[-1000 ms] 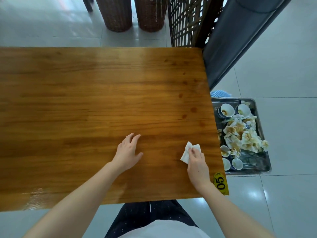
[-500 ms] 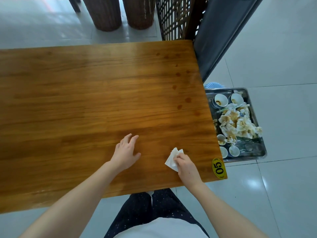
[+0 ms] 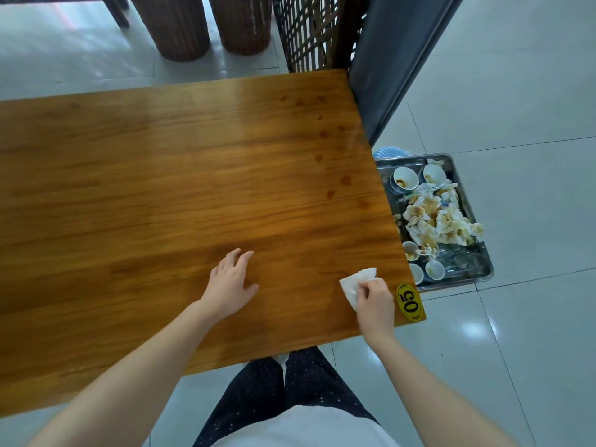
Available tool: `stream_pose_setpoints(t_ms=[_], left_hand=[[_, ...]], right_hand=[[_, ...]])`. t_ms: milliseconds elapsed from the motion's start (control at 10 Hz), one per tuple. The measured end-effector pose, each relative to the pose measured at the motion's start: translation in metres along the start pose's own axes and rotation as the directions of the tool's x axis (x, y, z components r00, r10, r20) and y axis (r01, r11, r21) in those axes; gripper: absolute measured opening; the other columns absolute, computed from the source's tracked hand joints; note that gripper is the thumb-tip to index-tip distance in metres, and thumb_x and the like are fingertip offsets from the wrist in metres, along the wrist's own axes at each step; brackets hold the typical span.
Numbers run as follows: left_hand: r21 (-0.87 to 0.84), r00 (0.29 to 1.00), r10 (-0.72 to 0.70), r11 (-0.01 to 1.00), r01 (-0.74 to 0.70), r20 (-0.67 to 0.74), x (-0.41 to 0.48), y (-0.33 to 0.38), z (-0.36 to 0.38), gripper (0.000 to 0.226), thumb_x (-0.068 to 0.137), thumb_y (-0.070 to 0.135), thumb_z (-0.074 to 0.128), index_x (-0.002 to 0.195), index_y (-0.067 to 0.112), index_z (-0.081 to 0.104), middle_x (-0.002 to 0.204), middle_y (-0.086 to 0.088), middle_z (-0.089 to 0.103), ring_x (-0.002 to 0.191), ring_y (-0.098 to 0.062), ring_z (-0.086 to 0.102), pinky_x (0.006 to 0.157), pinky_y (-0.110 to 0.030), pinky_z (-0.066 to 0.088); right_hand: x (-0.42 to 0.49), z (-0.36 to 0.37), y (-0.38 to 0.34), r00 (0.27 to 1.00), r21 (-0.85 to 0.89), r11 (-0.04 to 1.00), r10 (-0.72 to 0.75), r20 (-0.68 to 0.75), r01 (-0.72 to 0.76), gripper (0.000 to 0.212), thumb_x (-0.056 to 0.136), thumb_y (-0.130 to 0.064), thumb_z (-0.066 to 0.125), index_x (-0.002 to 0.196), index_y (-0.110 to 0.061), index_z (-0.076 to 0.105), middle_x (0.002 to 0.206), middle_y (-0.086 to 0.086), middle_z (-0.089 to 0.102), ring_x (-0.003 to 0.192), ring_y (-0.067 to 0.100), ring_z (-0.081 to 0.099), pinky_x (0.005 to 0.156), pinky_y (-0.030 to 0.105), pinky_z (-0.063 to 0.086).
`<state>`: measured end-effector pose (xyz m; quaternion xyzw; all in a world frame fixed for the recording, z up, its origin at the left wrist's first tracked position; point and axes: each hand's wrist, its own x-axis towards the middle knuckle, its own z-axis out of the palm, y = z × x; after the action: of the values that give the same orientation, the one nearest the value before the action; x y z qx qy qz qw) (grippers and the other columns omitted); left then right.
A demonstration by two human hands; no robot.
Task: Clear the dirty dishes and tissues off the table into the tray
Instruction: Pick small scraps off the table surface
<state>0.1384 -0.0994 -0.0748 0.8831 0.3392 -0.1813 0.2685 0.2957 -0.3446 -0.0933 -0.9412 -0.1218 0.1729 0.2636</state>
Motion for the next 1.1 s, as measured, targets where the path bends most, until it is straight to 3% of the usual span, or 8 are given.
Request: stream_pose_setpoints(t_ms=[200,400,600,700,800,900,1000,1100], left_hand=[[0.033,1.0,-0.002,0.999,0.002,-0.009,-0.008,-0.007,0.0,0.075,0.092,0.036,0.06,0.152,0.024,0.017,0.16,-0.007,0.011,0.147,-0.029,0.012,0.117,-0.045,0.018],[0.025,0.999,-0.032,0.999,0.032,-0.007,-0.01,-0.011,0.002,0.075,0.092,0.036,0.061,0.152,0.025,0.016,0.16,-0.007,0.01,0.147,-0.028,0.012,0.117,-0.045,0.017],[0.012,1.0,-0.024,1.0,0.024,-0.002,-0.012,-0.015,0.003,0.076,0.091,0.037,0.061,0.152,0.025,0.017,0.159,-0.009,0.012,0.146,-0.029,0.013,0.116,-0.046,0.018],[0.004,1.0,-0.022,1.0,0.022,-0.002,-0.013,-0.014,0.004,0.076,0.091,0.037,0.061,0.152,0.024,0.017,0.159,-0.008,0.011,0.147,-0.029,0.013,0.116,-0.045,0.018],[0.007,1.0,-0.028,1.0,0.028,-0.002,-0.014,-0.014,0.003,0.077,0.091,0.037,0.061,0.152,0.025,0.016,0.16,-0.008,0.01,0.147,-0.029,0.012,0.117,-0.045,0.018],[0.024,0.999,-0.035,0.999,0.035,0.003,-0.014,-0.015,0.002,0.079,0.091,0.037,0.062,0.152,0.026,0.014,0.16,-0.007,0.008,0.147,-0.028,0.01,0.117,-0.045,0.016],[0.055,0.998,-0.054,0.997,0.053,0.019,-0.013,-0.018,0.001,0.084,0.089,0.039,0.064,0.153,0.026,0.011,0.161,-0.007,0.003,0.148,-0.028,0.007,0.118,-0.045,0.014],[0.08,0.997,-0.075,0.994,0.072,0.036,-0.011,-0.02,-0.001,0.089,0.088,0.041,0.066,0.154,0.027,0.008,0.162,-0.007,-0.002,0.149,-0.027,0.002,0.119,-0.046,0.012]], right_hand=[[-0.056,0.049,-0.04,0.944,0.03,0.987,-0.162,0.288,0.16,0.017,0.098,-0.01,0.047,0.09,-0.012,0.062,0.092,-0.003,0.054,0.085,0.01,0.052,0.075,0.022,0.047],[-0.06,0.052,-0.038,0.847,0.012,0.922,-0.36,0.392,0.386,0.019,0.096,-0.012,0.051,0.109,-0.009,0.065,0.107,0.0,0.059,0.094,0.007,0.05,0.071,0.008,0.037],[-0.005,0.012,-0.017,0.982,-0.014,0.993,-0.117,0.148,0.12,0.019,0.092,-0.004,0.05,0.085,-0.011,0.067,0.09,0.0,0.06,0.088,0.015,0.049,0.068,0.022,0.037],[0.019,-0.008,-0.003,0.997,0.059,0.996,0.07,-0.027,-0.069,0.019,0.092,-0.001,0.052,0.083,-0.012,0.065,0.085,0.001,0.057,0.085,0.022,0.056,0.07,0.028,0.041],[0.021,-0.006,-0.006,0.986,0.081,0.988,0.139,-0.094,-0.132,0.016,0.093,-0.003,0.052,0.089,-0.009,0.067,0.09,0.004,0.058,0.083,0.02,0.055,0.07,0.03,0.043],[0.008,0.013,-0.028,0.994,0.1,0.99,0.1,-0.037,-0.096,0.015,0.093,-0.005,0.052,0.088,-0.012,0.064,0.091,0.001,0.058,0.082,0.014,0.052,0.068,0.022,0.038],[-0.013,0.041,-0.054,0.988,0.081,0.997,-0.032,0.153,0.02,0.014,0.096,-0.009,0.05,0.089,-0.014,0.062,0.093,-0.003,0.055,0.081,0.008,0.051,0.068,0.02,0.042],[-0.033,0.064,-0.077,0.921,0.045,0.977,-0.213,0.325,0.209,0.012,0.097,-0.013,0.049,0.092,-0.014,0.06,0.092,-0.005,0.053,0.082,0.008,0.051,0.073,0.021,0.047]])
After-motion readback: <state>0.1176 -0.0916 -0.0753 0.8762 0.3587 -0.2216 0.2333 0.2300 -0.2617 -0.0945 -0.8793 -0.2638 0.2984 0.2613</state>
